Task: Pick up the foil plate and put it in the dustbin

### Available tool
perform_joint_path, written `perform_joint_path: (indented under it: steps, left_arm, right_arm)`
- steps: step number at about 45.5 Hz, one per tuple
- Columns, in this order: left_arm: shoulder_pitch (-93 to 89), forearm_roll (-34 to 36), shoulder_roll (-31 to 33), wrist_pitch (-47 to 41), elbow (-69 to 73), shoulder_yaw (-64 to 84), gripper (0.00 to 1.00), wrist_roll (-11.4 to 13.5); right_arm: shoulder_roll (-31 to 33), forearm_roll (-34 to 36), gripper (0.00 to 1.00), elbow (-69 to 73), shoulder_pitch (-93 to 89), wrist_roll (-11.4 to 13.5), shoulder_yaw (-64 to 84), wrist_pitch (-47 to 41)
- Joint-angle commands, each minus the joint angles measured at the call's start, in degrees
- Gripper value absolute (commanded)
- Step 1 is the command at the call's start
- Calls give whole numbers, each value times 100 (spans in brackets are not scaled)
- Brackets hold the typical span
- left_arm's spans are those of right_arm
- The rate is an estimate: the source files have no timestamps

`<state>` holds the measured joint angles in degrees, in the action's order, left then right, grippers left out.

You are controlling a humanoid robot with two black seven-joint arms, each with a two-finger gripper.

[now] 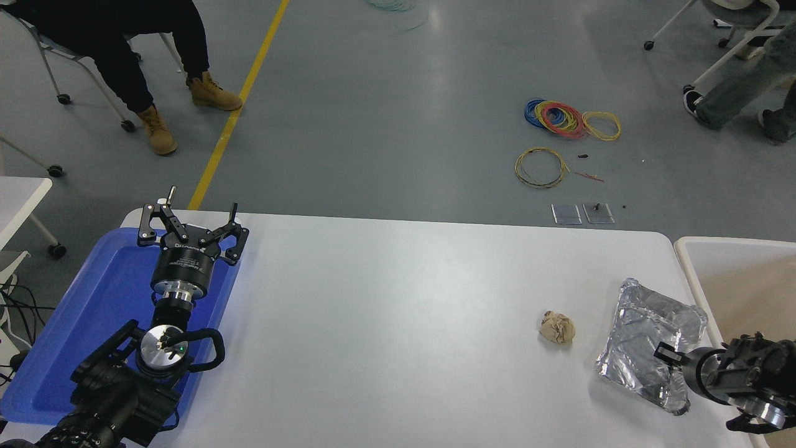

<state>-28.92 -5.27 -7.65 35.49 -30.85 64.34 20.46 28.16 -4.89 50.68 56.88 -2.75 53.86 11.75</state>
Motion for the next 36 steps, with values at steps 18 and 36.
perform_joint_path:
  steps: [18,36]
  left_arm:
    - [0,0,1,2,0,0,100,-7]
    - [0,0,-8,2,0,0,100,-7]
  right_arm:
    - [1095,-591,0,619,1290,20,291,-638]
    - [1684,-1049,0,1840,3442,20,1468,-1332]
